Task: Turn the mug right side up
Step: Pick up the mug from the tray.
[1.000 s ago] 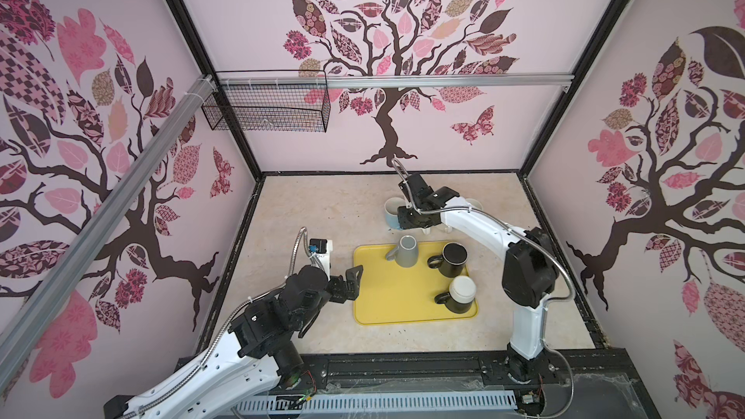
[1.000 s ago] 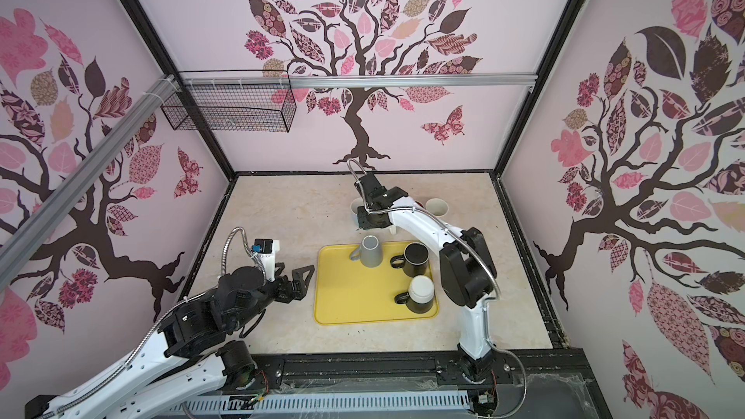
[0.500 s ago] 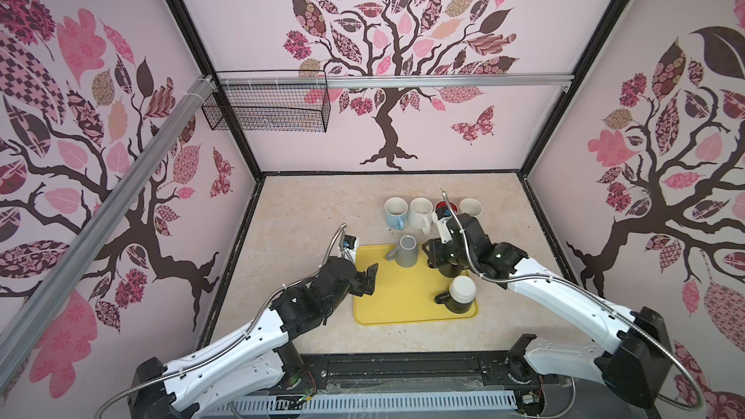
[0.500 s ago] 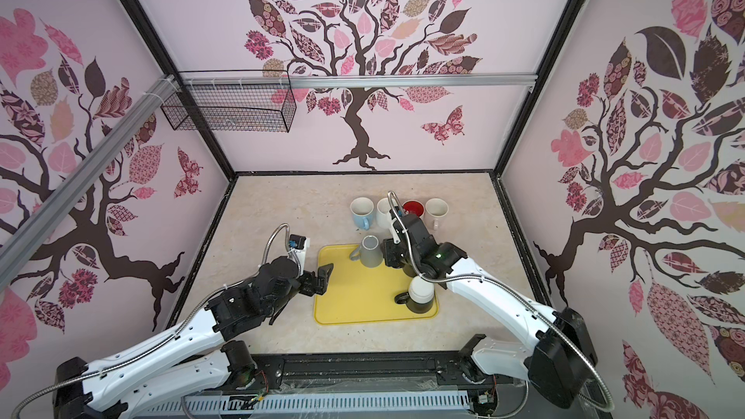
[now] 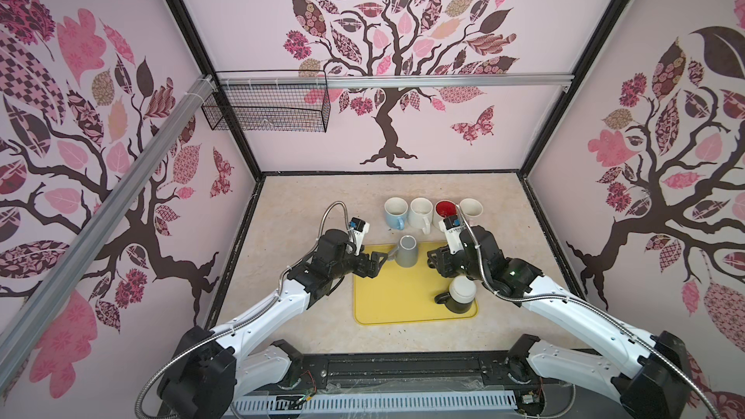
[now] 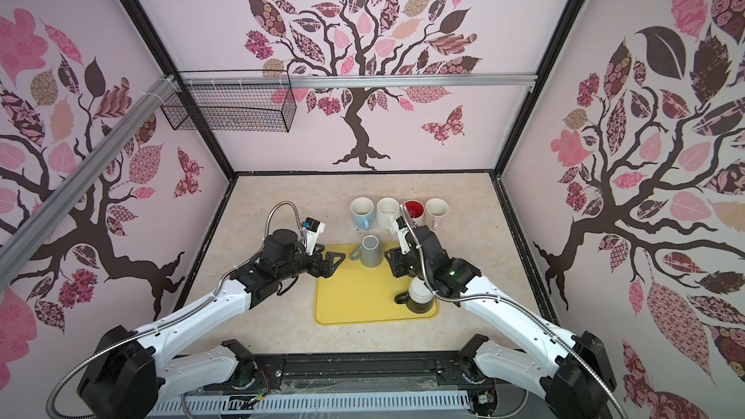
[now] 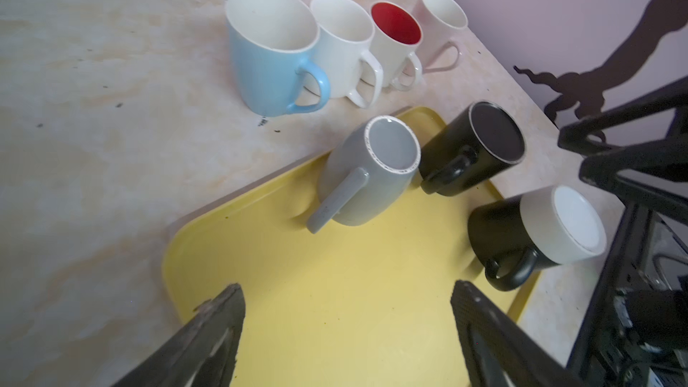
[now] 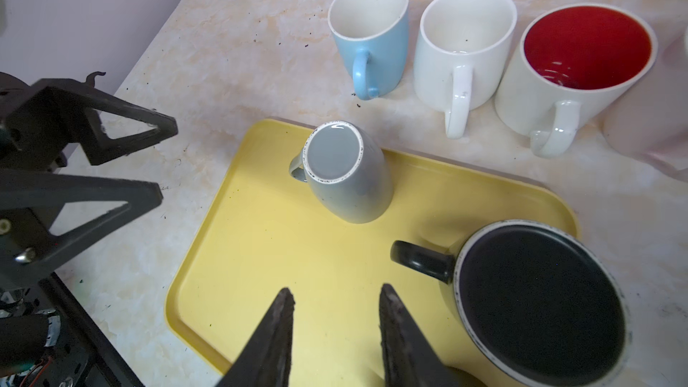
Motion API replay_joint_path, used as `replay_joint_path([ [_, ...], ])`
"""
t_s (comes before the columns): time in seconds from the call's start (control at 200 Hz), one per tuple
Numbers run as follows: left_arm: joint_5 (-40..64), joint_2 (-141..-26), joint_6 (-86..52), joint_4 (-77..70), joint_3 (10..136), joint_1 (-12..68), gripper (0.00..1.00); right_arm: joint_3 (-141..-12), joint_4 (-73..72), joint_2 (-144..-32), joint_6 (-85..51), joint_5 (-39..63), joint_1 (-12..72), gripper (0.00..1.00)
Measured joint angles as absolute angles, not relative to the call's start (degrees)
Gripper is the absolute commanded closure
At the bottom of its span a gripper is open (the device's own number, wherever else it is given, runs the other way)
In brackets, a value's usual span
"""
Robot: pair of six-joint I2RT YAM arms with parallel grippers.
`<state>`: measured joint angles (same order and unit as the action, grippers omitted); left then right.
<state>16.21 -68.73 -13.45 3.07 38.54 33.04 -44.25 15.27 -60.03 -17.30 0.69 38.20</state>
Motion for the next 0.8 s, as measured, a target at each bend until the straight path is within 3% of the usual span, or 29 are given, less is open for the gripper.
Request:
replay_joint_path([
  [0.18,19.8,-76.3,-7.5,5.4,43.5,33.0,0.21,-44.2,14.2,-58.6,-16.9,0.6,38.2,0.59],
  [0.8,16.8,-94.4,7.4,9.6,52.0,33.0,0.2,-44.2,13.7,-56.8,-16.7,-0.6,38.2,0.6],
])
